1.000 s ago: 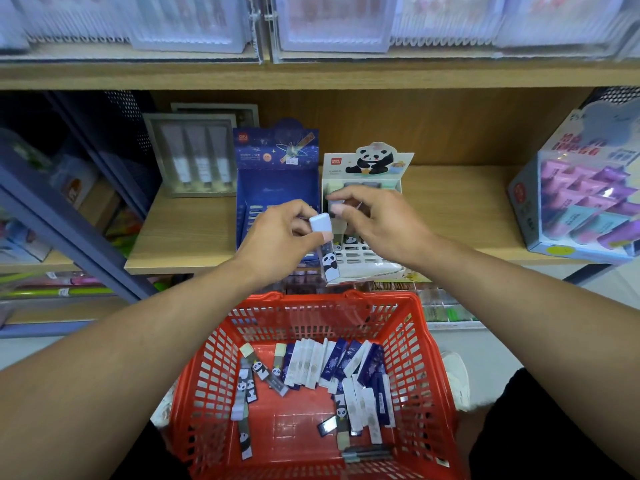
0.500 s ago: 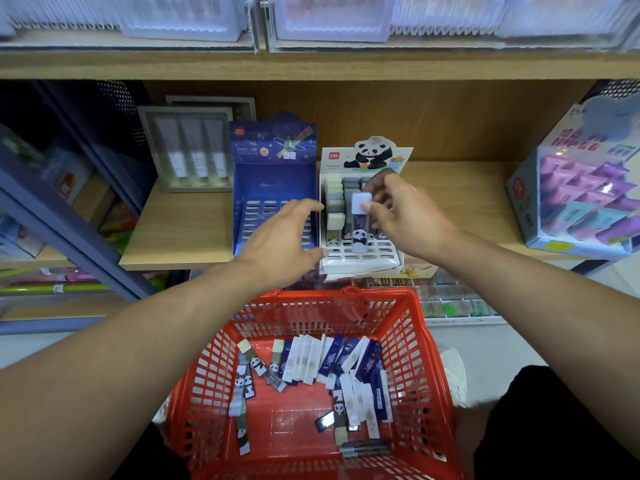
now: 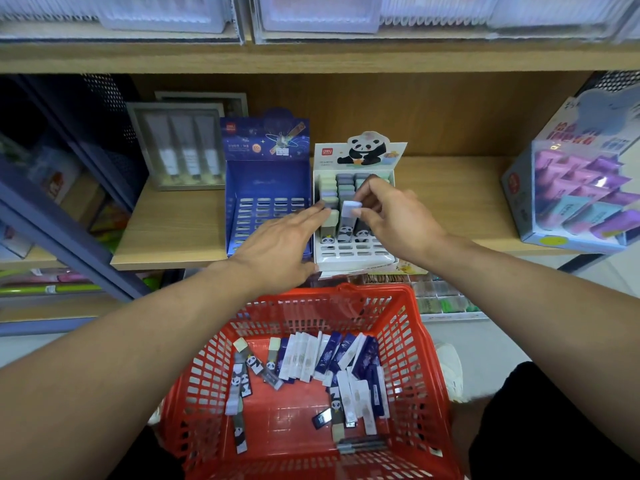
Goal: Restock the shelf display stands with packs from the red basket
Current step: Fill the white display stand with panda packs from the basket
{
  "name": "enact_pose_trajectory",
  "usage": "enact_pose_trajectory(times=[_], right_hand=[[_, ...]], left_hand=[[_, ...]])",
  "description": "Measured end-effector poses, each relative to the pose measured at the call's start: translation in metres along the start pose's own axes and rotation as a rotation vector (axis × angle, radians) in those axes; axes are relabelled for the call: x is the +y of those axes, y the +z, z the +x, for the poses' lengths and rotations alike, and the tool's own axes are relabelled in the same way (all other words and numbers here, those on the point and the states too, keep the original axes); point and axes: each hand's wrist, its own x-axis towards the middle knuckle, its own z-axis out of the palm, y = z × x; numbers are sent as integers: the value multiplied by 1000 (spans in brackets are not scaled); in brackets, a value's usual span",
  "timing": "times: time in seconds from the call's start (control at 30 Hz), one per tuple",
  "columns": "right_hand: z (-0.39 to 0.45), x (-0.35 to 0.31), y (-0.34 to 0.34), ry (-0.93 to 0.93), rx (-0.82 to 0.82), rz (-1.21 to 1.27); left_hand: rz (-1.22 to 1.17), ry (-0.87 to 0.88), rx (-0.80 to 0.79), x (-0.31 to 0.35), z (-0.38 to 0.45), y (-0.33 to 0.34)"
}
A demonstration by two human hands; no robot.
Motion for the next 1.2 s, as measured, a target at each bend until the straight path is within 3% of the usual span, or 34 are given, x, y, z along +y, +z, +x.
enact_pose_trajectory(times=[0.3,0.7,1.2], right_hand=[[0,3,-3,-50,-48,-61],[4,-3,5,8,100,-155],[3,-9,-1,44,20,-266]], left_hand=[[-5,-8,-22,3,-2,-5],[75,24,-6,4,-2,1],[71,12,9,6,-3,5]])
